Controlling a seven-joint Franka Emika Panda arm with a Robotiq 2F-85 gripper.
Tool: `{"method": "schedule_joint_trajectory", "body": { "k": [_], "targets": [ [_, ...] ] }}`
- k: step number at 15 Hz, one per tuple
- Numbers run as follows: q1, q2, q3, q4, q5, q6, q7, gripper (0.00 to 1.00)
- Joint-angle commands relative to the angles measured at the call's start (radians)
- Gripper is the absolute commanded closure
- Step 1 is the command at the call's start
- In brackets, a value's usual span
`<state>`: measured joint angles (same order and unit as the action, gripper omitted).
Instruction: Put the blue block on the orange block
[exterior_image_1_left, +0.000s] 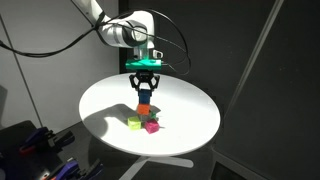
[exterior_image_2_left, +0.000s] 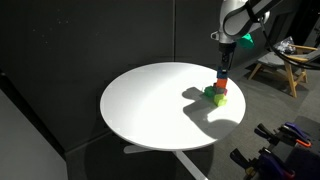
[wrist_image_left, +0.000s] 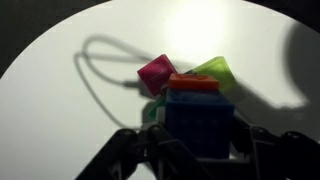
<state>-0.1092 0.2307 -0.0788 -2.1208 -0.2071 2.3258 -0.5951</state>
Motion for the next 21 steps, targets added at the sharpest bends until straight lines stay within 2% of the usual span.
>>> {"method": "schedule_joint_trajectory", "body": {
  "k": [1, 2, 3, 8, 14, 21],
  "targets": [
    [-0.012, -0.007, 0.003, -0.003, -0.019, 0.013, 0.000, 0.08],
    [-0.012, -0.007, 0.003, -0.003, -0.019, 0.013, 0.000, 0.02],
    [-0.012, -0.008, 0.003, -0.003, -0.018, 0.011, 0.000, 0.00],
    [-0.012, -0.037, 0.006, -0.006, 0.003, -0.017, 0.010, 0.00],
    [-0.008, -0.132, 0.005, -0.027, 0.029, -0.058, 0.016, 0.00],
    [0.009, -0.252, -0.003, -0.021, 0.029, -0.247, 0.214, 0.00]
  ]
}}
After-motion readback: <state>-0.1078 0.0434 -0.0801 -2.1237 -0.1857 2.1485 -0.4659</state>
